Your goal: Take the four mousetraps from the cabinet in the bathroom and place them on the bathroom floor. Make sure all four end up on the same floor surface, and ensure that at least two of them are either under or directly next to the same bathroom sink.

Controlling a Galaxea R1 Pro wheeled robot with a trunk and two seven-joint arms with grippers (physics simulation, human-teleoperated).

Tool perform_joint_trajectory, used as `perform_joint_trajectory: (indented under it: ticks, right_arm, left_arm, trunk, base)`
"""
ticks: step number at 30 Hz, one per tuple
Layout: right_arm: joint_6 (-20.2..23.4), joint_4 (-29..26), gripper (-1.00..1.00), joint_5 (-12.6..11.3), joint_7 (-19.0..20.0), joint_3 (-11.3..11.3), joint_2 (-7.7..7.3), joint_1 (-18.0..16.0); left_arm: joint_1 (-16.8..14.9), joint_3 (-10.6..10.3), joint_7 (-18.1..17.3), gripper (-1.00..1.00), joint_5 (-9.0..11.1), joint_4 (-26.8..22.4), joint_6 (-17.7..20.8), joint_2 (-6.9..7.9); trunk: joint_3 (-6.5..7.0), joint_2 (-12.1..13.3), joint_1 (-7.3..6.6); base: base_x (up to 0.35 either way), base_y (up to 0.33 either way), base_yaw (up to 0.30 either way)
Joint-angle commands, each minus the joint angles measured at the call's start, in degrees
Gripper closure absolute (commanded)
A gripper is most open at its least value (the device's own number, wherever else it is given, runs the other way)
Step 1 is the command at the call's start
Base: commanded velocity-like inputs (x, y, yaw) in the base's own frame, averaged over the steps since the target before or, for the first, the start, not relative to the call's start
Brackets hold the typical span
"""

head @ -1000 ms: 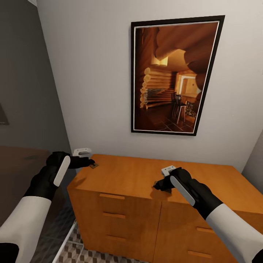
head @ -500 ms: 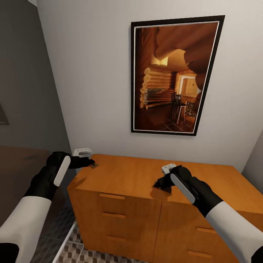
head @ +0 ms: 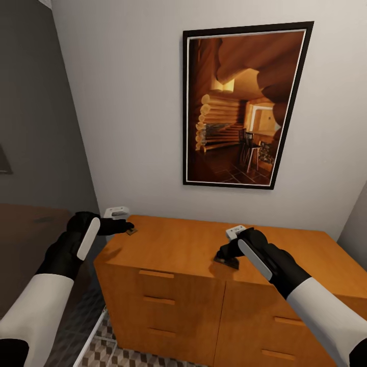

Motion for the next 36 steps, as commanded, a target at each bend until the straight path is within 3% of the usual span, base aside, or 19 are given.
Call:
perform_joint_trajectory:
  ticks: [1, 16, 25, 36]
  right_arm:
    - [0.11, -0.05, -1.0, -0.61, -0.59, 0.2, -0.06, -0.19]
    - [0.11, 2.63, -1.0, -0.61, -0.57, 0.22, 0.1, -0.89]
    - [0.11, 8.74, -1.0, -0.59, 0.68, 0.42, 1.89, -2.71]
    - [0.11, 10.43, -1.0, -0.04, 2.27, 0.79, 2.53, -3.38]
  left_arm:
    - [-0.05, -0.11, 0.01, -1.0, 0.04, -0.05, 0.19, 0.0]
    - [-0.04, -0.14, 0.11, -1.0, 0.04, -0.01, 0.19, -0.73]
    - [-0.06, -0.19, 0.06, -1.0, 0.04, 0.18, 0.19, -0.79]
    - [-0.05, -0.2, 0.12, -1.0, 0.04, 0.26, 0.19, -0.8]
  trunk:
    - [-0.08, -0.05, 0.01]
    - [-0.08, -0.05, 0.01]
    - [-0.08, -0.05, 0.01]
    - [-0.08, -0.05, 0.01]
  base:
    - [0.0, 0.0, 0.0]
    - [0.0, 0.0, 0.0]
    - [0.0, 0.0, 0.0]
    - [0.0, 0.0, 0.0]
